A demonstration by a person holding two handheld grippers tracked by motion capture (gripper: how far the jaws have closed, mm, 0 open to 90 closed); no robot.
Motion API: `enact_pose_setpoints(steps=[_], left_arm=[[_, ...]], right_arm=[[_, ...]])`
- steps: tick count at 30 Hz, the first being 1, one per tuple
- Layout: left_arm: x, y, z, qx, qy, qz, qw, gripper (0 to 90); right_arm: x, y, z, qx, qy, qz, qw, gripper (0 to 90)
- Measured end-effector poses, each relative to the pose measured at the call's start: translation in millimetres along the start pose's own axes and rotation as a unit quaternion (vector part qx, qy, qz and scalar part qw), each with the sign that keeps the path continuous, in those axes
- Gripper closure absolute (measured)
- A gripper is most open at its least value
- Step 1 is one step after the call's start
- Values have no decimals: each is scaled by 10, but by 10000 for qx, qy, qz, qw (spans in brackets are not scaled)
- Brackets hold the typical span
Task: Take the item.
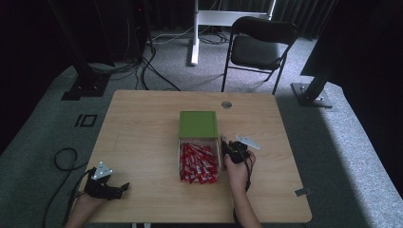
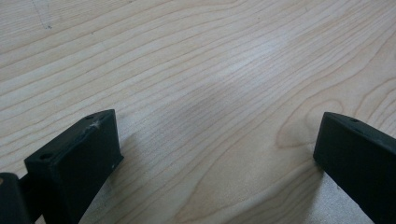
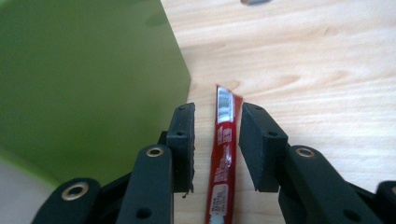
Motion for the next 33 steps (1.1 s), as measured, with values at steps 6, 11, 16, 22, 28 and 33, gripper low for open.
enact_pose_setpoints(steps=[6,11,16,22,28,33], left_arm=[[0,1,-1,2,4,5,10000,14],[0,1,-2,2,8,8,10000,14],[0,1,-1,3,7,7,10000,14],[0,1,0,-1,1,7,10000,14],[0,1,-1,1,4,7,10000,14],[0,1,-1,1,6,9,10000,14]], right_arm=[[-89,104,-29,-94,272,-114,9995,599],[-141,180,-67,-151,580,-192,9980,565],[-160,243,-120,-229,911,-163,9954,421],[-140,270,-198,-377,1136,-149,9927,330],[-112,319,-286,-494,1140,-77,9922,247],[-53,365,-363,-672,1217,105,9902,213]])
Point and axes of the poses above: each handheld gripper's, and its own axes: y roughly backward along the jaws, x roughly out of its underside, z roughly to its left, the point moved 4 cm from there along -y, roughly forward along the jaws
